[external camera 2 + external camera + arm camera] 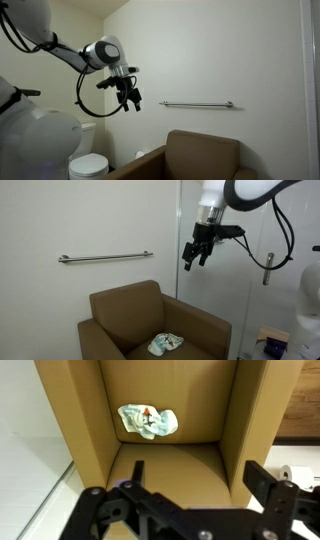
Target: Use the towel to wipe the right armrest of the chair
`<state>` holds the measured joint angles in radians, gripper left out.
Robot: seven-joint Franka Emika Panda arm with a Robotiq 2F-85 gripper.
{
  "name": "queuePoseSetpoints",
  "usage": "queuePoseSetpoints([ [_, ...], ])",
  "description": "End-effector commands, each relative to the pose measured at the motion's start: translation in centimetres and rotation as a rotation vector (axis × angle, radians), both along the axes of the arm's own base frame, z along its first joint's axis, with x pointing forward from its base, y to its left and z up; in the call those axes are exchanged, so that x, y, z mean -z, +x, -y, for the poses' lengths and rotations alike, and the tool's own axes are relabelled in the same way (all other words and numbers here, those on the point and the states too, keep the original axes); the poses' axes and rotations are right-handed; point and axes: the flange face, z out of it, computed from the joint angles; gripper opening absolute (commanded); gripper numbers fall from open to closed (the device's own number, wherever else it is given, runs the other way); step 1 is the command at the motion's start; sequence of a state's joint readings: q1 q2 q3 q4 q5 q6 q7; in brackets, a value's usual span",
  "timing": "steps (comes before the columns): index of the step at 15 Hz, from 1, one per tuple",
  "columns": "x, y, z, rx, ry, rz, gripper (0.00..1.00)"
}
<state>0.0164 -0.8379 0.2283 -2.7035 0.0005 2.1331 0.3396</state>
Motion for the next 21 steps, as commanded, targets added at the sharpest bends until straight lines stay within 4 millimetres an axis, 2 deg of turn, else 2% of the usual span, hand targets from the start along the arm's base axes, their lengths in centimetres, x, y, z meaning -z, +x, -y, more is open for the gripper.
queuePoseSetpoints([
  [1,8.1,0.8,-0.7,-0.003,0.001,0.017,1.00],
  [2,8.9,3.2,-2.0,-0.011,-0.001,0.016,1.00],
  [4,12.9,3.2,-3.3,-0.001,-0.019,-0.006,1.00],
  [5,9.5,2.3,-2.2,-0.019,-0.010,0.016,1.00],
  [7,12.1,3.1,-3.5,-0.016,-0.012,-0.017,1.00],
  [8,12.6,3.3,-3.6,-0.015,-0.011,-0.029,1.00],
  [11,12.7,3.6,-3.6,-0.014,-0.008,-0.032,1.00],
  [13,12.9,3.3,-4.7,-0.016,-0.048,-0.031,1.00],
  [15,15.8,4.8,-3.7,-0.017,-0.011,-0.056,1.00],
  [17,19.5,6.1,-1.7,-0.017,0.017,-0.092,1.00],
  [21,24.7,9.7,2.3,-0.012,0.074,-0.129,1.00],
])
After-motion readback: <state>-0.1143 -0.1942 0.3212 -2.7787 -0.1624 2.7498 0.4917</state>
